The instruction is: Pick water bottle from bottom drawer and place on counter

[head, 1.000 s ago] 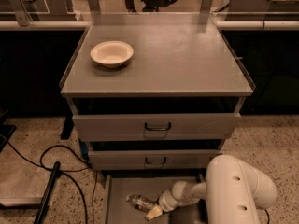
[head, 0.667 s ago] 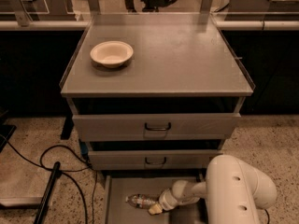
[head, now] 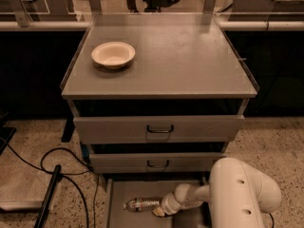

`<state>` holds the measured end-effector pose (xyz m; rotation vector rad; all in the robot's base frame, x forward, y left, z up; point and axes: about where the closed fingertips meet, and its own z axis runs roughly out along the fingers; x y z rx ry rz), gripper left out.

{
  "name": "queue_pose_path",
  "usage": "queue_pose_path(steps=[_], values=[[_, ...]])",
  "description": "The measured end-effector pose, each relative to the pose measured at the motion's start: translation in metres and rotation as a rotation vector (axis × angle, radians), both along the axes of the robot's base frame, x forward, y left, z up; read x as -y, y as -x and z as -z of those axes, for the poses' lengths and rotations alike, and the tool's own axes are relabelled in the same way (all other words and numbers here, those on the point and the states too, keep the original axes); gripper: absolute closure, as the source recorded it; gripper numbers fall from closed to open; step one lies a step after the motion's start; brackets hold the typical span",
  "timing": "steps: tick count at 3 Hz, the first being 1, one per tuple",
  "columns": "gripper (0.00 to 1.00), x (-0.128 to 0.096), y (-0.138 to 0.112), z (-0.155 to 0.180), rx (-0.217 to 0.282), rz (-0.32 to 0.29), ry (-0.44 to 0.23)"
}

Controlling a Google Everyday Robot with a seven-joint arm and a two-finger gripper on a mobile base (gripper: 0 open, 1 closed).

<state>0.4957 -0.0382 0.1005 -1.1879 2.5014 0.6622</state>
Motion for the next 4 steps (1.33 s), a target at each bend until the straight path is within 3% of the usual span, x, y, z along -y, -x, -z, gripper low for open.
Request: queue_pose_path(steps=[1, 2, 4], values=[[1.0, 0.0, 0.0, -0.001, 0.0, 0.0, 0.0], [1.0, -0.001, -0.001, -0.006, 0.0, 0.0, 0.0], [1.0, 0.003, 0.021, -0.049, 0.08, 0.053, -0.098]])
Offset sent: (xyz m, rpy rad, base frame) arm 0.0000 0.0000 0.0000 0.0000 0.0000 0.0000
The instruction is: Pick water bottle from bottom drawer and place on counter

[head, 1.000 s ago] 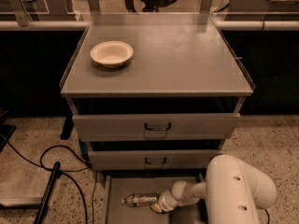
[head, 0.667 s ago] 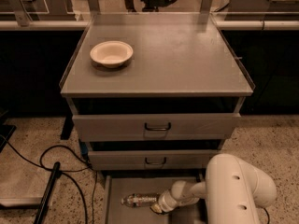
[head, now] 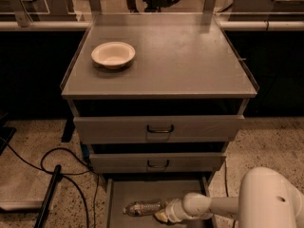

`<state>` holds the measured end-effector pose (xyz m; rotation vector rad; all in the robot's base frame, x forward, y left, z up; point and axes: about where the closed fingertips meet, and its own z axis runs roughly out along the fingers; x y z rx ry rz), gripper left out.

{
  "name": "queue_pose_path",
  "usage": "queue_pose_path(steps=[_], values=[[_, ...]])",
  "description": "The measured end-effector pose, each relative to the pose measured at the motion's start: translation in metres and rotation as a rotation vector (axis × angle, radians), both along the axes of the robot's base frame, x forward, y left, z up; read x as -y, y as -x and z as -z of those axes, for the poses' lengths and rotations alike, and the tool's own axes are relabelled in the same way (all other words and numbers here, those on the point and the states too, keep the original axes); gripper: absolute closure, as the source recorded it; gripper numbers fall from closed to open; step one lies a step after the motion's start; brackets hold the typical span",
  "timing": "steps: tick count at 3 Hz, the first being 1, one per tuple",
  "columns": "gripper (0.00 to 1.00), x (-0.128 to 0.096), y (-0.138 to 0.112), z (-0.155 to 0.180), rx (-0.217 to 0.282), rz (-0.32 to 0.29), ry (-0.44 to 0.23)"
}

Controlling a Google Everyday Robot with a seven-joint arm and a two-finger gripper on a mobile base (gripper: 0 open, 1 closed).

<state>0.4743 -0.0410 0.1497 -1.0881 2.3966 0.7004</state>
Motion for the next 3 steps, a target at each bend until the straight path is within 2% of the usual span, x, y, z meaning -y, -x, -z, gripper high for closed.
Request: queue_pose_path(steps=[1, 2, 3], values=[[1.0, 0.014, 0.032, -0.052, 0.048, 0.043, -0.043], [1.0, 0.013, 0.032, -0.054, 0.051, 0.041, -0.047], [1.0, 0.026, 0.037, -0.081, 0.1, 0.074, -0.043]])
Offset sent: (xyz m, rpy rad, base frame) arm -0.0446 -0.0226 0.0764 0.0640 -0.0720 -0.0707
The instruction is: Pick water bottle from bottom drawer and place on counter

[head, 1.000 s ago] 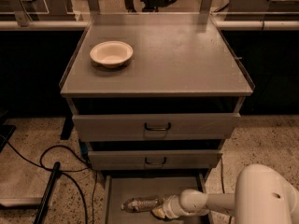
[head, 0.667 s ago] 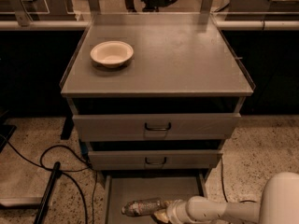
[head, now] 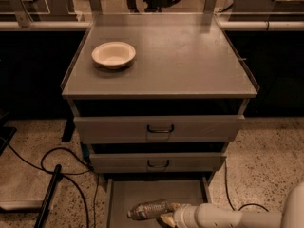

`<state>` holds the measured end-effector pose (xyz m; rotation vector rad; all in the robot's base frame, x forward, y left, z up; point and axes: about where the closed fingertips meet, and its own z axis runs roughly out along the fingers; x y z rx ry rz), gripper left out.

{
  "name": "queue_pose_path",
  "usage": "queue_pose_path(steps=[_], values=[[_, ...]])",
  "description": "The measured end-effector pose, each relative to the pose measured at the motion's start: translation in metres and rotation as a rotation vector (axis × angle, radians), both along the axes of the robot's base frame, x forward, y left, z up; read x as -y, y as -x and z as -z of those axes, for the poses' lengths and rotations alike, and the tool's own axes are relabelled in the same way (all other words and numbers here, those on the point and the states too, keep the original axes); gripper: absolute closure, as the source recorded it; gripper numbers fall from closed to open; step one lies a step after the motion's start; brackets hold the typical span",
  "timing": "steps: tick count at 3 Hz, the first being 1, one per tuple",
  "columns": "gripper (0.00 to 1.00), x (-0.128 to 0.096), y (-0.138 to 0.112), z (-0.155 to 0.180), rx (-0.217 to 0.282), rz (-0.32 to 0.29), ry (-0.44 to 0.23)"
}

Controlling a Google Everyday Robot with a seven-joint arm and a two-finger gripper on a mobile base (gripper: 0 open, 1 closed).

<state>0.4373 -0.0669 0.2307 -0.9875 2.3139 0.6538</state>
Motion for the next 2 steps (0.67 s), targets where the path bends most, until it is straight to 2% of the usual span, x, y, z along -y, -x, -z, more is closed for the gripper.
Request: queue_pose_path(steps=[1, 2], values=[[1.0, 0.028, 0.013, -0.046, 0.073, 0.071, 0.019], [1.0, 0.044, 0.024, -0.077, 0.133, 0.11, 0.027]])
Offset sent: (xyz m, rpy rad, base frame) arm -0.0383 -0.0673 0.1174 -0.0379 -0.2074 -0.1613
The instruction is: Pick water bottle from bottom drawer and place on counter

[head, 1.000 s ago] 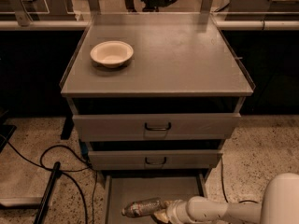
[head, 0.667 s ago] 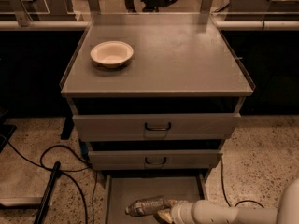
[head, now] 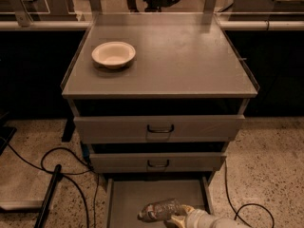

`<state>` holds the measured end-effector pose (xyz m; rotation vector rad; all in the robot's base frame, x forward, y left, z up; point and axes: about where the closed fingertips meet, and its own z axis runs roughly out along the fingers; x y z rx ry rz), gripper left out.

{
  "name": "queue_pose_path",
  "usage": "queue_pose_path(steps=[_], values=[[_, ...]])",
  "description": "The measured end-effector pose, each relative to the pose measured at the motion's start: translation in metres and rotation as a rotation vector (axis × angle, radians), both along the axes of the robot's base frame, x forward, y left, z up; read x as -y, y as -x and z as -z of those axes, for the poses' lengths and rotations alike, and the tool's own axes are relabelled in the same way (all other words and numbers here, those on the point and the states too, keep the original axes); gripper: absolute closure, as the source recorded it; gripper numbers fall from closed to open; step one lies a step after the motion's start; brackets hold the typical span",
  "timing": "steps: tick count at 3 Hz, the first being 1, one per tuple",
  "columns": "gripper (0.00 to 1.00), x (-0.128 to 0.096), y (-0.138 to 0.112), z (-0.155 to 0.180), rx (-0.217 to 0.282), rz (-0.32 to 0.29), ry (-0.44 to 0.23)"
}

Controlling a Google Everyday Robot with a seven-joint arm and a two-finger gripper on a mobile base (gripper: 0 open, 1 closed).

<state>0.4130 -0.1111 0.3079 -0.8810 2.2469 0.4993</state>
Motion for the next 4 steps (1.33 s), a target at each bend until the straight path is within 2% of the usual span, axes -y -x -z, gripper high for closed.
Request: queue_pose_path(steps=[1, 3, 4], values=[[1.0, 0.016, 0.006, -0.021, 0.041, 0.037, 0.007], [1.0, 0.015, 0.003, -0.027, 0.059, 0.04, -0.002], [1.0, 0.023, -0.001, -0.052, 0.118, 0.069, 0.003]])
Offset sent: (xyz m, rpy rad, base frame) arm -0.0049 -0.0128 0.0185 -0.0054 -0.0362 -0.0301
